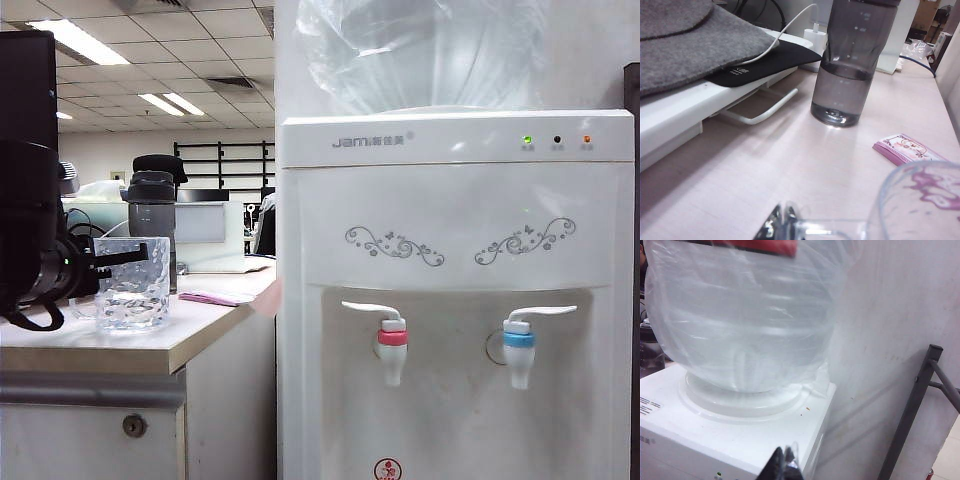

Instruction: Pick up the plastic mug from the left desk, go to the cold water outlet of the water dispenser, press the vertical switch to get some water, then put the mug back on the desk.

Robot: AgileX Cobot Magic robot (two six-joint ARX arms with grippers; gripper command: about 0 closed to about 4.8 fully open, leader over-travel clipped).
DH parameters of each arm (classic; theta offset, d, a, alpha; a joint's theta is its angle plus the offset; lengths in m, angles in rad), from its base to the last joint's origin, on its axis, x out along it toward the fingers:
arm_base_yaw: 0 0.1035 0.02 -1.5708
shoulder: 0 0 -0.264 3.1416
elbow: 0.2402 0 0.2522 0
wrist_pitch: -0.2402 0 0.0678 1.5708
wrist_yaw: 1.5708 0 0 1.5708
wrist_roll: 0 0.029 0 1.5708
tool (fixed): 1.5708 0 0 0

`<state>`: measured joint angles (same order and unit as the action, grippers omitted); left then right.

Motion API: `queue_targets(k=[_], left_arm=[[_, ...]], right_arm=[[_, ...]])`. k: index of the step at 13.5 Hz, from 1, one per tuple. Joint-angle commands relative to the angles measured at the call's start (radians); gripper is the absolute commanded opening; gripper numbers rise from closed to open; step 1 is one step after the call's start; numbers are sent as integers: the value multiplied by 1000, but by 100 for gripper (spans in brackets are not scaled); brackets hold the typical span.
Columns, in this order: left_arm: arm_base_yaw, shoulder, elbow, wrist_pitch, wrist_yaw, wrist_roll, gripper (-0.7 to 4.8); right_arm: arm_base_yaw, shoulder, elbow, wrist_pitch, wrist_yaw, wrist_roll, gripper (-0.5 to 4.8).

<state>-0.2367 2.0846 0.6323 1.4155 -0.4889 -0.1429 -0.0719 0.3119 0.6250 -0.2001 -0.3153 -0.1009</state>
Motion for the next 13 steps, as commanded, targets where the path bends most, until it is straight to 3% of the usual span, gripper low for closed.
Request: queue_targets(k=[1,5,7,8,9,10,12,13], left_arm=[[0,-3,2,29,3,5,-6],[0,-3,1,22,-12,5,2],[0,-3,0,20,-16,5,96],[0,-3,1,21,-32,5,195],[0,-3,1,22,-34,5,198],[0,-3,1,23,-35,5,235],[0,-4,0,33,-58,18,434],[-2,-6,0,34,-61,42,439]], right_arm=[[-1,0,4,16,-1,3,-1],[-1,0,4,16,-1,3,-1],[-1,0,4,16,-1,3,0],[-1,0,4,16,-1,3,0],[-1,0,4,16,-1,3,0],[-1,0,4,16,-1,3,0],[-1,0,4,16,-1,3,0],[-1,0,4,16,-1,3,0]])
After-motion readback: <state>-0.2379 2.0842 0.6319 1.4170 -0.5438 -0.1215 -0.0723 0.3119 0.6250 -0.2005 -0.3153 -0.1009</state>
